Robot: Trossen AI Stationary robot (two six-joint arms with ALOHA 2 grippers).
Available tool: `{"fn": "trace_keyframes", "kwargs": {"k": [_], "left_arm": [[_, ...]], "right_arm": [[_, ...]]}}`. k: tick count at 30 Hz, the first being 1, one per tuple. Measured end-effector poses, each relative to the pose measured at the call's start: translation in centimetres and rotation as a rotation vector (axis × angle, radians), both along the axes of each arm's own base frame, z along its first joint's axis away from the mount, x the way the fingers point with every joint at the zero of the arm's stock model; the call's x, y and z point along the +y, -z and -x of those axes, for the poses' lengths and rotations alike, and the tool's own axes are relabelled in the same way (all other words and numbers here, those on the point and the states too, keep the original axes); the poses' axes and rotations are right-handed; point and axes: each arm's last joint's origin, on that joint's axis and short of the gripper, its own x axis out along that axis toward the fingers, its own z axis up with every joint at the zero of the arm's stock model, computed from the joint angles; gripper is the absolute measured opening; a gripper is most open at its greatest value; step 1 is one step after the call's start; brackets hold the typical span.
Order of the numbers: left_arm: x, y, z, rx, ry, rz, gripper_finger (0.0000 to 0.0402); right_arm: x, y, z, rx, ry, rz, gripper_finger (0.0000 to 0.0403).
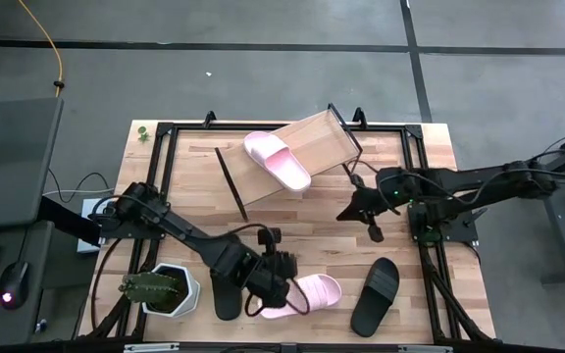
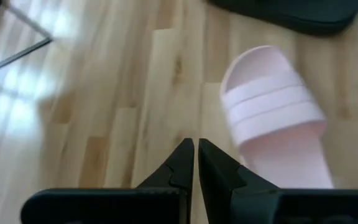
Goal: Pick and place slides into the shelf
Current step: Put the pink slipper on the shelf
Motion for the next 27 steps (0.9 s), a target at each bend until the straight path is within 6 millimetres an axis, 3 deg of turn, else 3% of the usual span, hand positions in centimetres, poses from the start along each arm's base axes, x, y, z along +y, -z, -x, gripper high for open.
{"fn": "trace_keyframes", "kwargs": {"k": [9, 16, 20, 27], "left_arm": [[-3.0, 0.5, 0.6, -0.005, 0.142, -0.014, 0.0015], [-5.0, 4.1, -0.6, 0.065, 0.267, -0.017, 0.0015], [-5.2, 6.6, -1.0, 0.154, 0.294, -0.066, 0.0015], [-5.4, 6.8, -1.5, 0.122, 0.312, -0.075, 0.0015]], "right_arm": [[0.0, 0.1, 0.5, 0.022, -0.01, 0.025, 0.0], [0.0, 0.1, 0.5, 0.021, -0.01, 0.025, 0.0], [0.0, 0.1, 0.5, 0.027, -0.011, 0.025, 0.0], [0.0, 0.2, 0.6, 0.038, -0.01, 0.022, 0.0]]}}
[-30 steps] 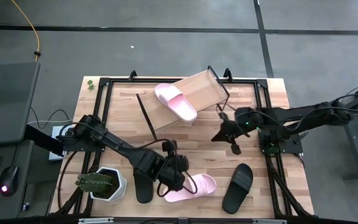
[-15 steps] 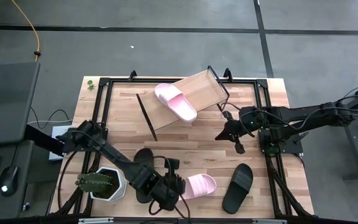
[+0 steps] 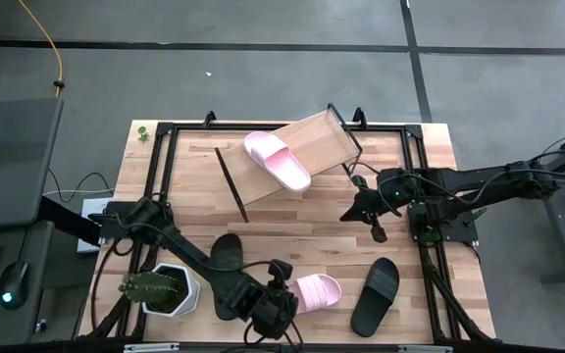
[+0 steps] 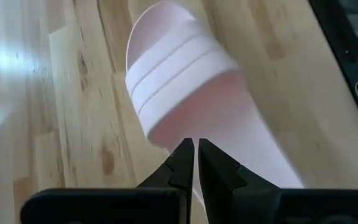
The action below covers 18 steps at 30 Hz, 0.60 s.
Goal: Pick and place slides into the shelf
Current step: Put the pink slipper on the shelf
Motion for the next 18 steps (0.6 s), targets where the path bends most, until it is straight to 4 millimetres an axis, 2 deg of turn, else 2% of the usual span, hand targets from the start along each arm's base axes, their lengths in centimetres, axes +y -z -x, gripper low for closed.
{"fn": "trace_keyframes", "kwargs": {"k": [4, 6, 15, 18], "left_arm": [[-0.2, -0.17, -0.29, -0.025, 0.044, -0.003, 0.0018], [-0.24, -0.2, -0.35, -0.03, 0.051, -0.001, 0.0032], [-0.09, -0.39, -0.55, -0.078, 0.025, -0.072, 0.0163], [-0.2, 0.25, -1.01, -0.098, 0.031, -0.127, 0.0196]], "right_arm": [[0.01, 0.01, 0.01, 0.002, 0.0, -0.003, 0.0], [0.01, 0.02, 0.01, 0.003, 0.001, -0.005, 0.0], [0.01, 0.03, 0.02, 0.004, 0.001, -0.005, 0.0], [0.01, 0.03, 0.02, 0.004, 0.001, -0.005, 0.0]]}}
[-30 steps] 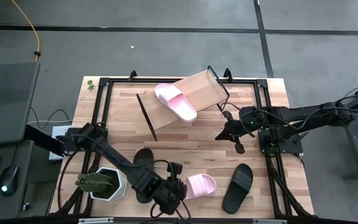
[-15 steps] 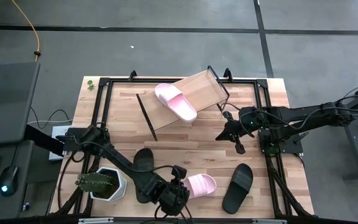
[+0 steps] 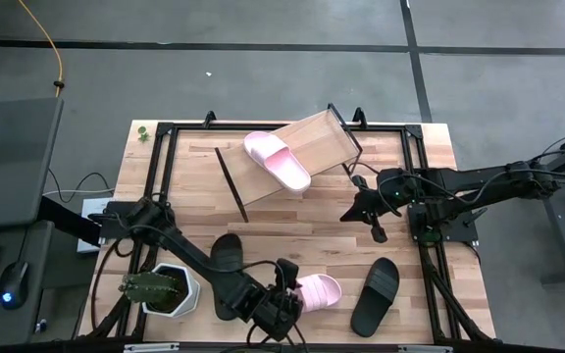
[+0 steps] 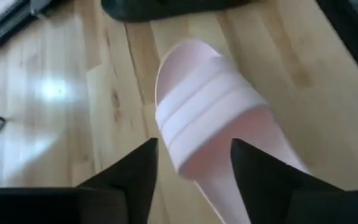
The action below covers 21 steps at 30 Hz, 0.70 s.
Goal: Pick and place slides into the shelf
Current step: Put the pink slipper on the shelf
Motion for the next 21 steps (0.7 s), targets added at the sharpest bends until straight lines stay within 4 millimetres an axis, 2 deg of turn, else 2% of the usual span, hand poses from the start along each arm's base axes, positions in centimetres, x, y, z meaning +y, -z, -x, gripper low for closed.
{"fn": "trace_keyframes", "kwargs": {"k": [3, 7, 21], "left_arm": [[-0.1, 1.3, -0.3, 0.018, 0.017, -0.059, 0.0216], [-0.2, 1.9, -0.5, 0.028, 0.025, -0.073, 0.0224], [-0.2, 2.2, -1.3, -0.018, 0.044, -0.074, 0.0195]], "right_arm": [[0.0, 0.0, 0.0, 0.005, 0.0, 0.0, 0.0], [0.0, 0.1, 0.0, 0.009, -0.002, 0.005, 0.0], [0.0, 0.1, 0.1, 0.014, -0.004, 0.007, 0.0]]}}
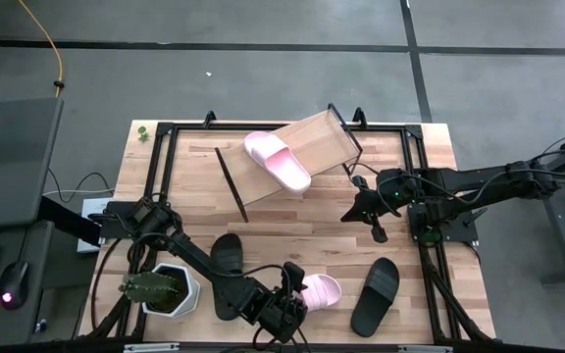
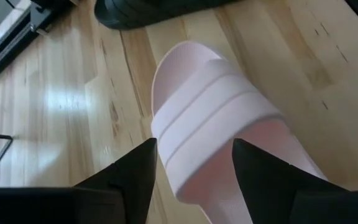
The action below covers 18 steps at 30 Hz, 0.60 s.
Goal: Pick and place slides into the shelf
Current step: Put the pink slipper on the shelf
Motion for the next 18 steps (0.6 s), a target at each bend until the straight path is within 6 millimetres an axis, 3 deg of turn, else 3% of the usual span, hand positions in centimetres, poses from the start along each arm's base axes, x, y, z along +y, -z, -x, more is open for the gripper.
{"fn": "trace_keyframes", "kwargs": {"k": [18], "left_arm": [[-0.1, 0.04, 0.05, 0.01, -0.002, 0.053, 0.0191]], "right_arm": [[0.0, 0.04, 0.03, 0.005, 0.001, 0.001, 0.0]]}}
